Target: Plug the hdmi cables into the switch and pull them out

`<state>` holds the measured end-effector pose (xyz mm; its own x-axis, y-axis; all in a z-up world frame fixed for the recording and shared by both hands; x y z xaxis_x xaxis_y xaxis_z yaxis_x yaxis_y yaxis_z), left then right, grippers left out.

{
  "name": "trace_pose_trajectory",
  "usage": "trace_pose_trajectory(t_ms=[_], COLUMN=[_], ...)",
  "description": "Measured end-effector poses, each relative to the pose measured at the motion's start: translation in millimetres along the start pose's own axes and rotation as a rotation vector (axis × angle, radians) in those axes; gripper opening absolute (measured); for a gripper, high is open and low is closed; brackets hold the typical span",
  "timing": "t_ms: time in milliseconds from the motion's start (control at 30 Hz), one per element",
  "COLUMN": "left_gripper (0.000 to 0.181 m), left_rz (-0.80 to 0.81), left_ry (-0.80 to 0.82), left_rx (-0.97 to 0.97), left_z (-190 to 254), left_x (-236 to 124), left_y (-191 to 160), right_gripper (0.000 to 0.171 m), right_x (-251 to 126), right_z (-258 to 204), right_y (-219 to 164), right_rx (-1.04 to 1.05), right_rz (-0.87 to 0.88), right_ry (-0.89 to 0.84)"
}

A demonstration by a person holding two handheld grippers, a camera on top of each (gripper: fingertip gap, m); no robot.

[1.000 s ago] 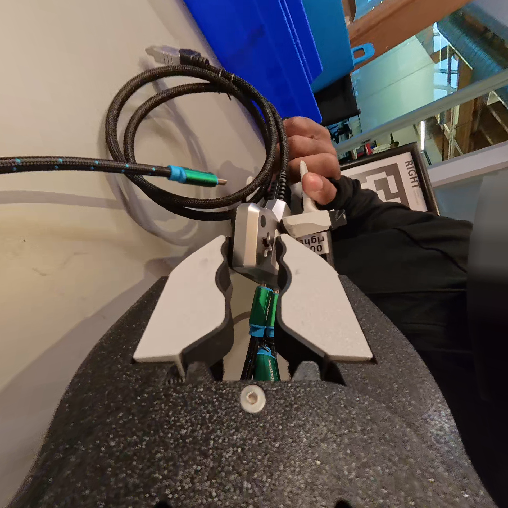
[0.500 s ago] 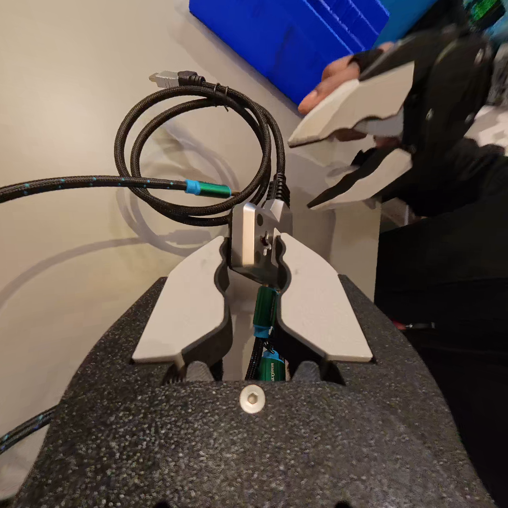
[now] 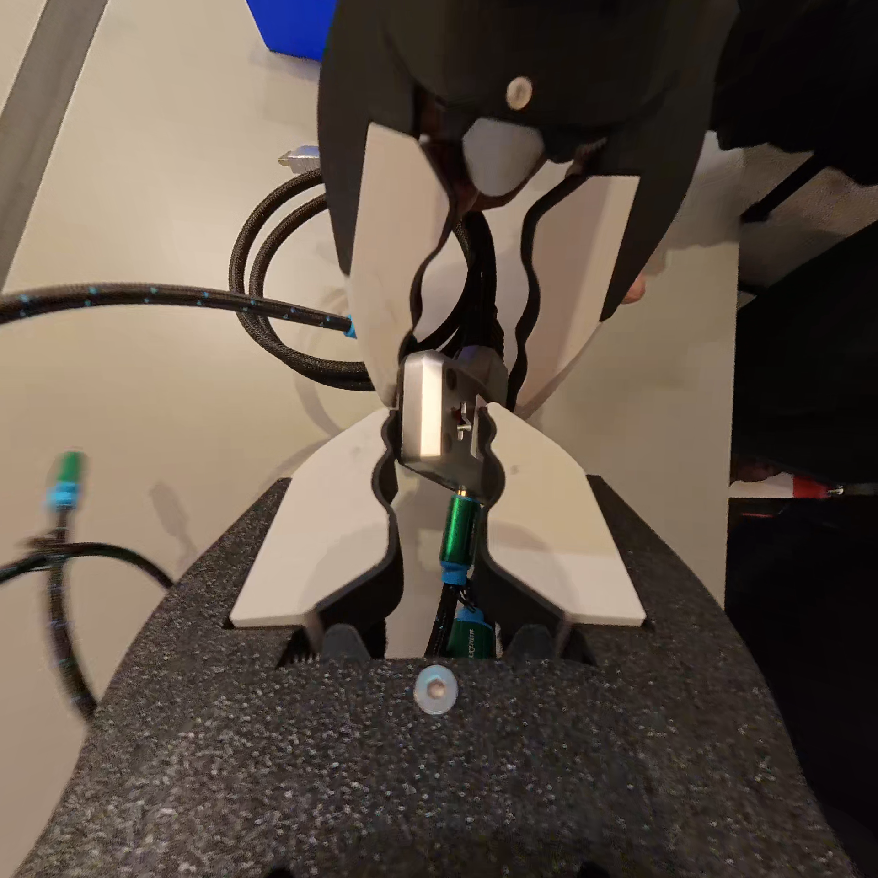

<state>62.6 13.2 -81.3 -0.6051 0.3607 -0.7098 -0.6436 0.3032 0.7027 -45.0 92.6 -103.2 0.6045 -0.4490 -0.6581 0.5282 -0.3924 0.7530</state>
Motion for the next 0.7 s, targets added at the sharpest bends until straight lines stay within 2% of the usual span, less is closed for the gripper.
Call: trace_pose_trajectory(t_ms=[133, 400, 633, 700], left_gripper=[0.032, 0.032, 0.034, 0.027], left_rz=[-0.044, -0.048, -0.063, -0.027], left_ry=[0.019, 0.006, 0.03, 0.05], left_rx=[0.075, 0.121, 0.217, 0.25], left_z=[7, 7, 12, 13], left_x=[1, 6, 7, 6], left_y=[3, 4, 7, 9], right_gripper=[0.042, 0.049, 0.039, 0.039], right_x=[11, 20, 20, 23], right_z=[-3, -6, -13, -12], right_y=[-1, -11, -23, -30], right_rx=[0.027, 0.051, 0.074, 0.1], right_rz=[0.007, -0.001, 0.094, 0.111], right_ry=[0.055, 0.057, 0.053, 0.062])
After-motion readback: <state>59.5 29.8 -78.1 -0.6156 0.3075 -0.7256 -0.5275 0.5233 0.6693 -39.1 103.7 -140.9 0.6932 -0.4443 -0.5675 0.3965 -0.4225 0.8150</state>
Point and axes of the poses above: each gripper's, where its closed fingertips meet, x out along the fingers, y out of its top, z = x × y across the jaws, the point moved 10 cm from there along -x, back along the fingers, and after that the axes turned 3 degrees about z, right-handed, at the moved point
